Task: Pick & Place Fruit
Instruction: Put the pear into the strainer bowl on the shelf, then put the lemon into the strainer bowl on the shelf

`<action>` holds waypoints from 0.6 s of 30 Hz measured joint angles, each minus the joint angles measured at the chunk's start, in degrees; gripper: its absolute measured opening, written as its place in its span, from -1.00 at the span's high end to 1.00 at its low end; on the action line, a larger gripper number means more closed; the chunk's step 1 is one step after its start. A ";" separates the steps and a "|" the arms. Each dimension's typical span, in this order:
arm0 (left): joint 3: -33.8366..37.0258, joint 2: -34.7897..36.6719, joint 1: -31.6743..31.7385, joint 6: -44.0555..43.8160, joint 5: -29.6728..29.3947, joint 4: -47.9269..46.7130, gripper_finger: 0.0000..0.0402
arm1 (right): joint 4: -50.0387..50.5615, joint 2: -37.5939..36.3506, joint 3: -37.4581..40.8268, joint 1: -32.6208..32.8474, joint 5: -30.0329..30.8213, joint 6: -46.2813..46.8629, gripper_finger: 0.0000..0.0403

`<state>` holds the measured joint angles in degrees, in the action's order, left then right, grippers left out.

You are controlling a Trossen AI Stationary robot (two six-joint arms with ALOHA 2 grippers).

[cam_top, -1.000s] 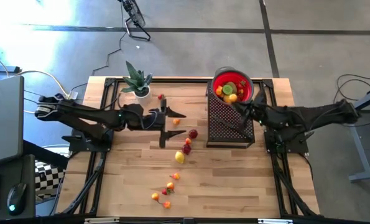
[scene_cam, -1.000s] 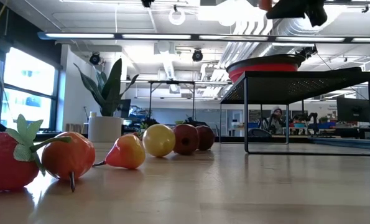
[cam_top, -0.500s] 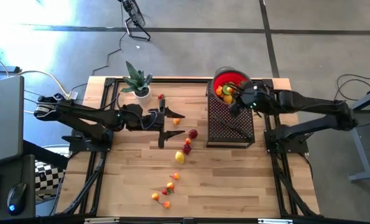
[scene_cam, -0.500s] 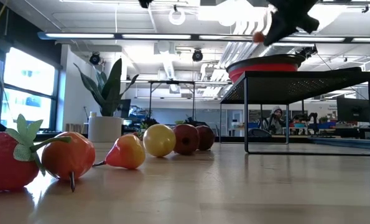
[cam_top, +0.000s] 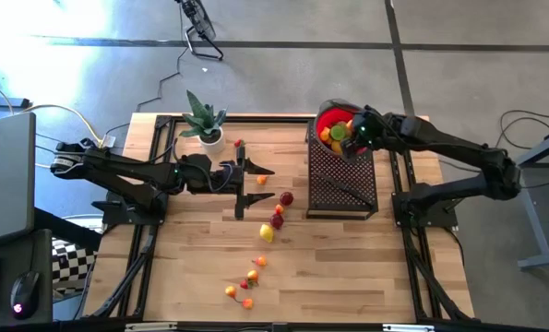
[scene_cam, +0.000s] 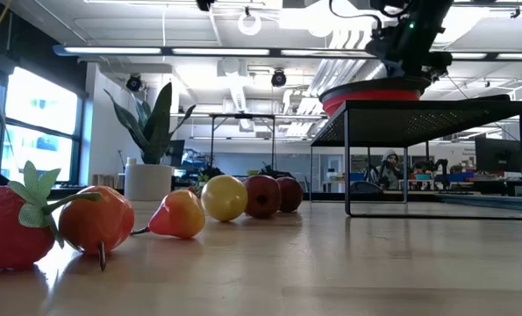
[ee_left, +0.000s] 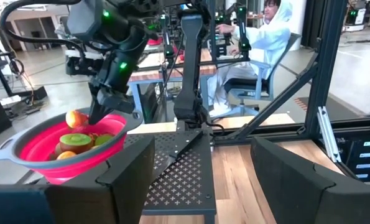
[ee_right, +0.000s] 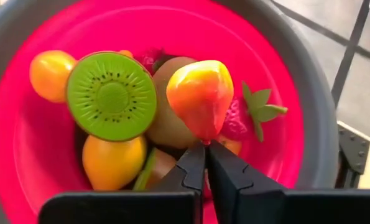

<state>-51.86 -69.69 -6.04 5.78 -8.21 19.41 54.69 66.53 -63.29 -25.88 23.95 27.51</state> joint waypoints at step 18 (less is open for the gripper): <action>0.00 -0.02 0.00 1.58 0.00 -0.30 -0.29 | -1.16 -3.58 -0.02 1.13 1.62 -4.52 0.35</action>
<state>-51.86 -69.71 -6.04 7.36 -8.21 19.11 53.53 62.95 -63.31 -24.75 25.57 23.00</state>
